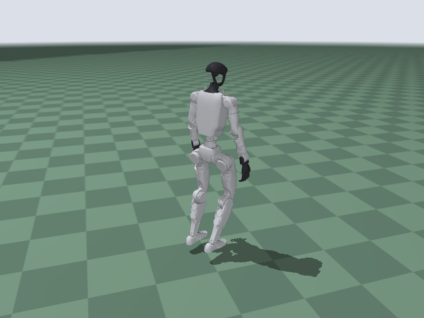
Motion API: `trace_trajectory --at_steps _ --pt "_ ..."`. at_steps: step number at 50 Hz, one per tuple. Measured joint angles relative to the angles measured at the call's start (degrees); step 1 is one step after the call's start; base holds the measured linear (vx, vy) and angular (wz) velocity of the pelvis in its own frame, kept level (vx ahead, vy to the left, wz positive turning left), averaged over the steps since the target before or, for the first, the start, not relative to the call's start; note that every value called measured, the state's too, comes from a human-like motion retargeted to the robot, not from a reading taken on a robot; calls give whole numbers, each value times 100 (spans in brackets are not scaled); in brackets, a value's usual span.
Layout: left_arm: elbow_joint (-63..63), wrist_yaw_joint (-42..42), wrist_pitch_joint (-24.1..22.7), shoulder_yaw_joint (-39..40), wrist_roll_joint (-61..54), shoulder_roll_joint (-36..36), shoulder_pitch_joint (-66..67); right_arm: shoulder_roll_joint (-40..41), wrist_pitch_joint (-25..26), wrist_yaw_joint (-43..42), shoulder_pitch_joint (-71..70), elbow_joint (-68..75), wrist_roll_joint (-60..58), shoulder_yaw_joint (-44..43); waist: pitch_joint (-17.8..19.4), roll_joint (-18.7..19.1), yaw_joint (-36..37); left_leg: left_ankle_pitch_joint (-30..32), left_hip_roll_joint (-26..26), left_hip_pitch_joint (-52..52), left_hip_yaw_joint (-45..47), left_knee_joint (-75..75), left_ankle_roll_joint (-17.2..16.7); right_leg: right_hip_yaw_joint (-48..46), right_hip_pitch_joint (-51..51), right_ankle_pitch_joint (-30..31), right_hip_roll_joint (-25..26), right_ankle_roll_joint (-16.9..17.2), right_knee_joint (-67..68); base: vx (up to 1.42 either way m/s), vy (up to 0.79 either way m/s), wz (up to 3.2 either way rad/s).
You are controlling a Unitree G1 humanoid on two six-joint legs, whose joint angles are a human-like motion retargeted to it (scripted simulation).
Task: Walk
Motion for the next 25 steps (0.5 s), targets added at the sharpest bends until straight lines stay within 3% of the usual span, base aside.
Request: trace_trajectory --at_steps 25 --pt "316 15 -162 72 -50 64 288 -81 -260 -339 -14 -44 145 93 -16 286 26 -386 221 -468 47 730 93 121 -66 232 312 45 -295 0 0 0"
